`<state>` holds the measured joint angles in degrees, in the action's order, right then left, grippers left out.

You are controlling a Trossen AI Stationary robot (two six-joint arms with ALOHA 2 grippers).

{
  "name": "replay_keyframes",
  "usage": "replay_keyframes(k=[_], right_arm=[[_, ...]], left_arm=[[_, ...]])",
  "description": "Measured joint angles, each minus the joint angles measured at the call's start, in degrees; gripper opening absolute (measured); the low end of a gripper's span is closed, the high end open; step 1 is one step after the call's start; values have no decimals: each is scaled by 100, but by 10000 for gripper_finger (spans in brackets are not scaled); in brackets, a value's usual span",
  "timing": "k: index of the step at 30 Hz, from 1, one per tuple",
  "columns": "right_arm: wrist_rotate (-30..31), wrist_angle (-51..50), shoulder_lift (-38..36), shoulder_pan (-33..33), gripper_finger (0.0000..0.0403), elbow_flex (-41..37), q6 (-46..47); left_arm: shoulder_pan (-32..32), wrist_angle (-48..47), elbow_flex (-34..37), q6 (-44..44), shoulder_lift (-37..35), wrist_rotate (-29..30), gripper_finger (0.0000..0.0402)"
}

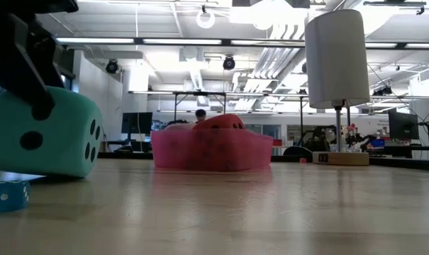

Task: Pick & Place Dice
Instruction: Put the large light blue die into the red bin

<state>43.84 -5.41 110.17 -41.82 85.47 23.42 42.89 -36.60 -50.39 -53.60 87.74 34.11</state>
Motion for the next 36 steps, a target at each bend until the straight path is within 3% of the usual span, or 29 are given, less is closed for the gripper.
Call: replay_keyframes(k=[13,25,30,36], right_arm=[[-77,2,0,-26,217,0,386],[-80,2,0,-9,217,1,204],[-78,2,0,-2,217,2,180],[-70,51,0,-2,217,2,30]], left_arm=[[18,-33,4,31,-286,-55,121],[-22,-63,8,401,-723,-270,118],[-6,-28,5,428,-1143,-459,62],[-16,86,-19,661,-1250,-286,51]])
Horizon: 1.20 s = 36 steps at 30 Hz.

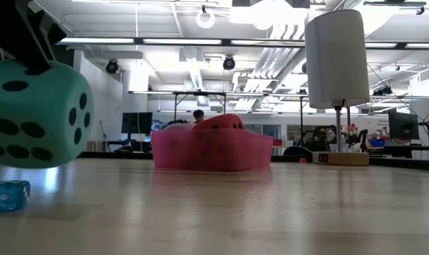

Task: Pick & Place Dice
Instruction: Put the large light blue die into the red bin

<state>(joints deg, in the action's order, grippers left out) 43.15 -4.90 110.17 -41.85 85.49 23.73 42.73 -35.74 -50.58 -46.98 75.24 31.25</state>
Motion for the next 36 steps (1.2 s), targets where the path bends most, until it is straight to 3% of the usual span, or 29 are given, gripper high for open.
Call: replay_keyframes(k=[10,16,20,27,31,36], right_arm=[[-3,367,0,17,217,-1,-478],[-2,441,0,-116,217,0,-664],[8,437,0,-209,217,0,-655],[29,417,0,-438,217,-1,-312],[235,418,0,-564,217,-2,-142],[433,430,0,-621,217,-1,-88]], left_arm=[[-700,-30,-847,1435,-28,-144,51],[-1932,-389,-1802,3023,-107,-548,47],[-3153,-319,-2188,3856,-122,-1415,44],[-5182,428,-2201,5124,-19,-3016,43],[-6013,994,-2206,5629,292,-4061,43],[-6701,1221,-2204,5822,800,-4544,43]])
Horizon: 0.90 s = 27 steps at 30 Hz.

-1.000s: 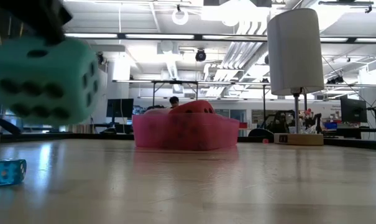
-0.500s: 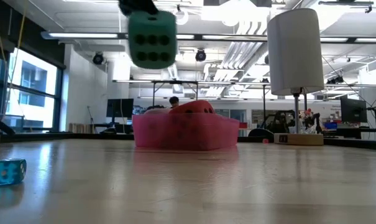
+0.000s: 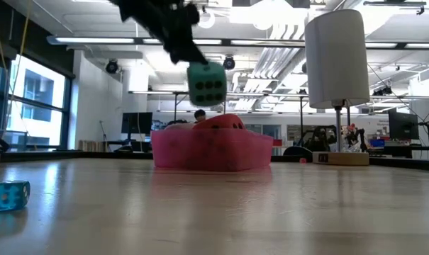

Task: Pick & Place Dice
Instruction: Put the large light blue die into the red bin

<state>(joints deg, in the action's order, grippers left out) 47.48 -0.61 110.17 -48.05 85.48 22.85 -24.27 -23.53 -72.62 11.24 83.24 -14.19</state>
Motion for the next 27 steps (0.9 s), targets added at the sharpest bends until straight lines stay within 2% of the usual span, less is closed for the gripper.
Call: replay_keyframes(k=[3,7,14,20,27], right_arm=[[60,-6,0,4,217,0,-38],[60,-12,0,56,217,0,-194],[53,-266,0,186,217,0,-136],[58,-407,0,199,217,0,-1],[57,-571,0,195,217,0,-8]], left_arm=[[-252,-1,10,95,338,-137,43],[-439,259,9,139,622,-603,43],[-701,427,2,223,873,-633,43],[-945,598,-15,117,1196,-1429,43],[-1060,752,-4,-545,1259,-1597,44]])
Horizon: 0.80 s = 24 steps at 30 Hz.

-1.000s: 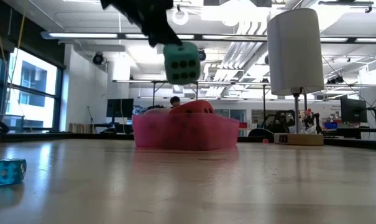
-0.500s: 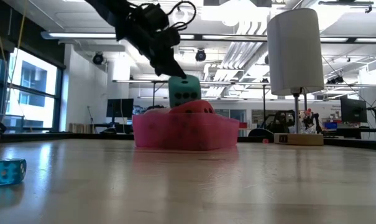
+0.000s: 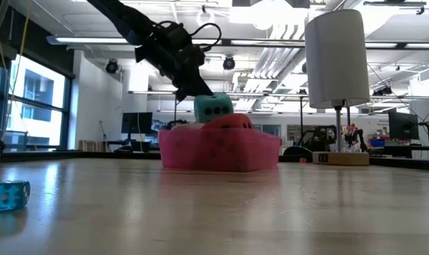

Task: Pick & Place Dice
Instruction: Put the large light blue die into the red bin

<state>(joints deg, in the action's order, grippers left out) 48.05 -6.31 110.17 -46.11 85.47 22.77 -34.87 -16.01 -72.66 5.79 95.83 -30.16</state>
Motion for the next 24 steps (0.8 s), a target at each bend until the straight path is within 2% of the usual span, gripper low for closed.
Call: replay_keyframes(k=[8,16,24], right_arm=[[1,-168,0,10,217,0,-48],[123,-369,0,13,217,0,-20],[135,-438,0,13,217,0,-9]], left_arm=[[24,-43,9,-425,-113,-73,44],[24,-23,9,-1243,-118,764,44],[304,244,9,-1346,-122,1246,44]])
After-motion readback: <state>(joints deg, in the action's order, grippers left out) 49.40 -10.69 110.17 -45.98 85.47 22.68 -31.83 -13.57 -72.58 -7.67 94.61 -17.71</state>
